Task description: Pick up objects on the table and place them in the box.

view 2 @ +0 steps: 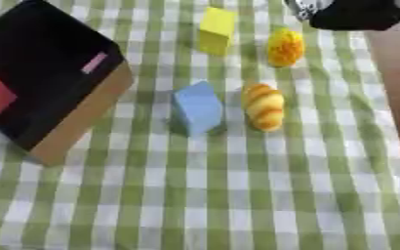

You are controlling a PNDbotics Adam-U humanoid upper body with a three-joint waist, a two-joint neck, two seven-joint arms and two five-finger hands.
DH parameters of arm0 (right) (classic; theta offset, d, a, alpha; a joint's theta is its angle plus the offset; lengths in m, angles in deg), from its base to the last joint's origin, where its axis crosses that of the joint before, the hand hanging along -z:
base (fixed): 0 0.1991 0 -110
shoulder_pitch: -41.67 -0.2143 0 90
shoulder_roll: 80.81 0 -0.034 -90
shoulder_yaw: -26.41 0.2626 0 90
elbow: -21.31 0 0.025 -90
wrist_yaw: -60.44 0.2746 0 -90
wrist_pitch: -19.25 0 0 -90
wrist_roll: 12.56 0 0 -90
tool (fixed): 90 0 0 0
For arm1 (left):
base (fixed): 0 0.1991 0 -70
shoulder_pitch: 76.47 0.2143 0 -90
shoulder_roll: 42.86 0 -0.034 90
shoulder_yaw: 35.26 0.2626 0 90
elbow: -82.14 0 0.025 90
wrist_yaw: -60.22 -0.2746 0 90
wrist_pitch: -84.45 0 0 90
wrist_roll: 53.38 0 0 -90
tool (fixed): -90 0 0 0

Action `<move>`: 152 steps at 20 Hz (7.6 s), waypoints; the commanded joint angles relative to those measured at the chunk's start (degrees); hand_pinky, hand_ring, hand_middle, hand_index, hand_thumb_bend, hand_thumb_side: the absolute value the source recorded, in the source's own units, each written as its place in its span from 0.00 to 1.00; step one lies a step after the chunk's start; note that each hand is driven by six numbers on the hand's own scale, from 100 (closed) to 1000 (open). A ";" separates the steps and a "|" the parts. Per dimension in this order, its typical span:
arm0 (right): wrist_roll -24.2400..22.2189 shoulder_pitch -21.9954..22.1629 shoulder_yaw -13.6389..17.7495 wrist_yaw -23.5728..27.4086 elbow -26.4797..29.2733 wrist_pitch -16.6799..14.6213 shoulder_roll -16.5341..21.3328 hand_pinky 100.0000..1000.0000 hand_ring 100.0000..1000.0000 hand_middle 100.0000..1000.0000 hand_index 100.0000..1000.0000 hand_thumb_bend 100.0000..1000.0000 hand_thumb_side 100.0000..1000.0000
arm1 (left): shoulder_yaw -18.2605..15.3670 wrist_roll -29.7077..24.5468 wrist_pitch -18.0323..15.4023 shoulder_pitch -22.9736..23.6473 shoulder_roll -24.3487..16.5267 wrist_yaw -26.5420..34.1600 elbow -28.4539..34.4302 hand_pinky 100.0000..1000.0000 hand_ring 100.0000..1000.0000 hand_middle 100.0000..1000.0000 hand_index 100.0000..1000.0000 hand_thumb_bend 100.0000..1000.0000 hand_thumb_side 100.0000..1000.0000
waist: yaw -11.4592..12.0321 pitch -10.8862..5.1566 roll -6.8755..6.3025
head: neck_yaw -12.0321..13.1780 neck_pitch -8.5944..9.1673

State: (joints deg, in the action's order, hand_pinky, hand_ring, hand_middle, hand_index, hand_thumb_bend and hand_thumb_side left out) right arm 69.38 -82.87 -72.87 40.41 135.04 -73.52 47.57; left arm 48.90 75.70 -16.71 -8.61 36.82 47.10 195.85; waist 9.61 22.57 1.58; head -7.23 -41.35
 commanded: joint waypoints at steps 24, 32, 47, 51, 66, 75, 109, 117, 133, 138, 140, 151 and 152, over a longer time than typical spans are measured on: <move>-21.43 -5.96 -4.94 -8.92 -8.99 1.33 2.04 0.85 0.85 0.80 0.89 0.12 0.24 | 0.40 -1.04 -0.11 -0.84 -1.61 1.04 0.88 0.76 0.76 0.72 0.80 0.33 0.67 | 0.10 -1.30 0.37 | -0.55 -0.51; -22.36 -9.25 -6.28 -11.65 -16.94 -0.45 0.18 0.86 0.85 0.81 0.90 0.13 0.27 | 0.57 -1.00 -0.15 -1.22 -1.77 1.20 0.88 0.76 0.76 0.72 0.80 0.33 0.67 | 0.14 -0.60 0.20 | -0.65 -0.04; -21.83 -11.95 -6.39 -12.89 -28.45 -3.23 -3.37 0.86 0.85 0.81 0.91 0.10 0.34 | 0.67 -1.01 -0.12 -1.28 -1.30 1.33 0.88 0.76 0.76 0.72 0.79 0.32 0.68 | 0.73 0.97 -0.35 | -1.99 5.38; -21.79 -11.95 -6.32 -14.20 -30.53 -3.99 -3.79 0.86 0.85 0.81 0.91 0.12 0.34 | 0.67 -0.95 -0.09 -1.12 -1.20 1.35 0.88 0.76 0.76 0.72 0.79 0.31 0.68 | 0.87 1.14 -0.42 | -2.41 5.73; -20.85 -13.30 -6.16 -18.44 -38.83 -5.25 -6.70 0.85 0.85 0.74 0.88 0.13 0.36 | 1.00 -1.25 -0.07 -1.17 -0.87 1.56 0.88 0.76 0.76 0.72 0.79 0.31 0.69 | 1.81 1.69 -0.55 | -2.52 5.25; -19.91 -13.33 -6.34 -18.45 -38.99 -5.97 -7.08 0.80 0.73 0.43 0.66 0.02 0.11 | 1.12 -1.41 -0.03 -1.21 -0.81 1.58 0.88 0.76 0.76 0.72 0.79 0.30 0.69 | 1.81 1.88 -0.55 | -2.14 4.79; -33.37 -35.29 -16.08 -4.19 -18.18 -4.22 -25.97 0.77 0.61 0.36 0.62 0.00 0.00 | 2.00 -2.78 -1.94 -3.82 -1.94 1.60 0.88 0.77 0.76 0.73 0.80 0.33 0.65 | 3.00 -0.79 0.58 | -4.48 1.86; -32.92 -38.19 -18.88 -8.38 -27.16 -7.25 -34.70 0.77 0.61 0.37 0.63 0.00 0.00 | 2.91 -3.86 -4.79 -8.81 -2.51 0.87 0.88 0.78 0.76 0.74 0.81 0.36 0.63 | 5.79 -0.03 1.49 | -6.67 2.57; -30.21 -39.08 -20.27 -18.80 -38.69 -14.86 -40.00 0.83 0.82 0.72 0.87 0.00 0.43 | 3.40 -4.78 -5.29 -10.35 -2.06 1.69 0.88 0.78 0.76 0.74 0.81 0.36 0.63 | 7.97 0.46 2.78 | -7.44 2.97; -29.12 -39.14 -19.60 -20.39 -39.04 -16.17 -39.90 0.84 0.84 0.76 0.89 0.00 0.47 | 3.42 -4.89 -5.21 -10.11 -1.98 1.88 0.88 0.78 0.76 0.74 0.81 0.36 0.63 | 7.90 0.25 2.85 | -7.24 2.81; -28.50 -39.14 -19.42 -20.82 -38.87 -16.26 -39.81 0.84 0.84 0.75 0.89 0.00 0.44 | 3.43 -4.91 -5.19 -10.02 -1.96 1.93 0.88 0.78 0.76 0.74 0.81 0.36 0.63 | 7.85 0.18 2.85 | -7.19 2.73; -29.23 -38.77 -19.24 -19.14 -38.22 -15.00 -39.22 0.84 0.83 0.73 0.88 0.34 0.00 | 3.51 -5.17 -5.05 -9.45 -1.72 2.23 0.88 0.78 0.76 0.74 0.81 0.35 0.63 | 7.27 -0.43 2.67 | -6.88 2.30; -29.43 -38.76 -19.16 -18.77 -38.12 -14.58 -39.15 0.84 0.83 0.73 0.88 0.34 0.00 | 3.51 -5.21 -5.02 -9.41 -1.70 2.27 0.88 0.78 0.76 0.74 0.81 0.35 0.63 | 7.24 -0.46 2.66 | -6.87 2.28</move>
State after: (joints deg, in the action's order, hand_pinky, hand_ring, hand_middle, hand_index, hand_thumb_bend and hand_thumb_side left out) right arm 40.27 -120.46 -92.85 20.88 95.87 -88.48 7.59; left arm 52.69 70.75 -21.74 -17.70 36.36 49.17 195.85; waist 16.85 23.82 4.82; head -14.19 -38.81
